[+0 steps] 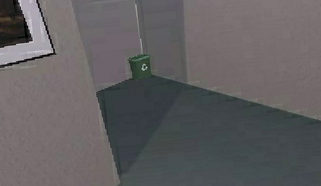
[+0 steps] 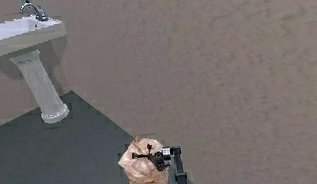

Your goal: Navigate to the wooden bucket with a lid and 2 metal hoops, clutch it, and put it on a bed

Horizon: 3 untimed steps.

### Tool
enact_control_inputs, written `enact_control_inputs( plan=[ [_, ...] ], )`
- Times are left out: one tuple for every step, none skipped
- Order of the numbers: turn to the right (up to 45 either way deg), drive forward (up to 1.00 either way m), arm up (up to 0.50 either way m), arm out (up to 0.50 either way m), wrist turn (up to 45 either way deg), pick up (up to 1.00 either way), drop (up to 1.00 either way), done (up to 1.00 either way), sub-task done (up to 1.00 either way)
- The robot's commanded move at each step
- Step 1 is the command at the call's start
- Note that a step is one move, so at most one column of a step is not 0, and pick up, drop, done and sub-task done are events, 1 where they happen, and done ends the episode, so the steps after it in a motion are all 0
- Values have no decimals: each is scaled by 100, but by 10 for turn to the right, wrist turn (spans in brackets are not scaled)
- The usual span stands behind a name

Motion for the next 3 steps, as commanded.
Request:
enact_control_inputs(
  plan=[
    [0, 0, -30, 0, 0, 0, 0, 0, 0],
    [0, 0, 0, 0, 0, 100, 0, 0, 0],
    [0, 0, 10, 0, 0, 0, 0, 0, 0]
  ],
)
